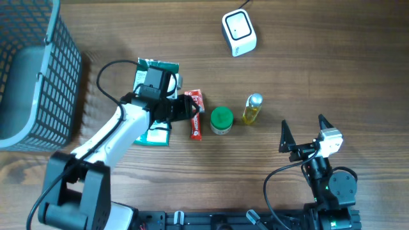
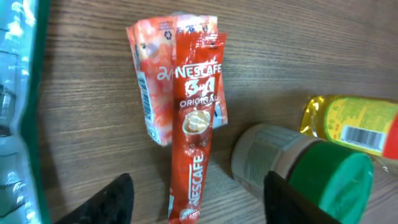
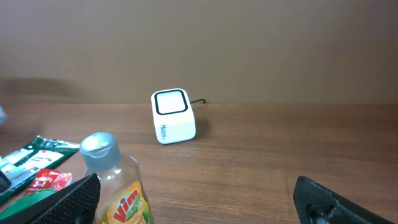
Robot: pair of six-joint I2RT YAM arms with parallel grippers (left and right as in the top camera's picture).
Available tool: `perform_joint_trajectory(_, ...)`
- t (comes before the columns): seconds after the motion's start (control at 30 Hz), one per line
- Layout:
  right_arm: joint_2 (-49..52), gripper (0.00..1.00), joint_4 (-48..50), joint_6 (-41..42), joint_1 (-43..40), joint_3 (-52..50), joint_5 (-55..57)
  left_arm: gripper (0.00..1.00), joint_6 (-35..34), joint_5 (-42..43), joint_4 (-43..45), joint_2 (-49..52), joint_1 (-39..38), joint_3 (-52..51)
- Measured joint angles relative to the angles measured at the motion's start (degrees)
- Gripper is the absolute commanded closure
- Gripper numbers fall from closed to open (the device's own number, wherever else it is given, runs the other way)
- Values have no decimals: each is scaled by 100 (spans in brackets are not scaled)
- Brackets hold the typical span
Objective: Scan the item barcode
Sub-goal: 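Withdraw the left gripper back beside the basket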
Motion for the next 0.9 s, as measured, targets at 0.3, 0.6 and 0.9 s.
perform_joint_trajectory(0.3,0,0,0,0,0,2,0,34,190,-887,-1281,-975,1414,1110)
perform_joint_trajectory(0.6,0,0,0,0,0,0,0,0,916,-1906,-1318,-1036,2710,1128)
perform_joint_trajectory(0.9,0,0,0,0,0,2,0,0,999,-2015,-1318,-1036,2771,1128)
